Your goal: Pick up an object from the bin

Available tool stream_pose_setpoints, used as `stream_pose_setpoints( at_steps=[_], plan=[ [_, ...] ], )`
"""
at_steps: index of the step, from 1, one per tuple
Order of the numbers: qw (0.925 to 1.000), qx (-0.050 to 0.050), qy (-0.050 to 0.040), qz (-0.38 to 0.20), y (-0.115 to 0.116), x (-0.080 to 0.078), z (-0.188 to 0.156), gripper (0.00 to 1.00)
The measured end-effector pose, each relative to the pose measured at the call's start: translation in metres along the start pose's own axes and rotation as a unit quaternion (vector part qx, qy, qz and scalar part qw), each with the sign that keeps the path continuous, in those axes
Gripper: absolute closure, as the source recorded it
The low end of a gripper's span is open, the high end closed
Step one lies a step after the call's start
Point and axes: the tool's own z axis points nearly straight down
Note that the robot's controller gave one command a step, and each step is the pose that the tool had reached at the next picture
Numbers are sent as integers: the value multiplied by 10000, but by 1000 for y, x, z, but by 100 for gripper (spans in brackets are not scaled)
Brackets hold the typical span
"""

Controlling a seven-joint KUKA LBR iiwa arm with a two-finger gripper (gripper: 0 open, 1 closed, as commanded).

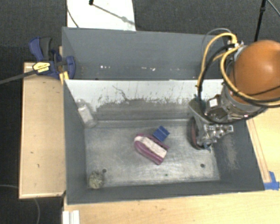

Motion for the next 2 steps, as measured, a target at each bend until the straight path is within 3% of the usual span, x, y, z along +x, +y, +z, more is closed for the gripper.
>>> stream_pose_setpoints(
  at_steps=[1,2],
  plan=[
    [10000,-13,3,35,0,1,0,0],
    [9997,-54,0,-233,-22,14,150,0]
  ],
)
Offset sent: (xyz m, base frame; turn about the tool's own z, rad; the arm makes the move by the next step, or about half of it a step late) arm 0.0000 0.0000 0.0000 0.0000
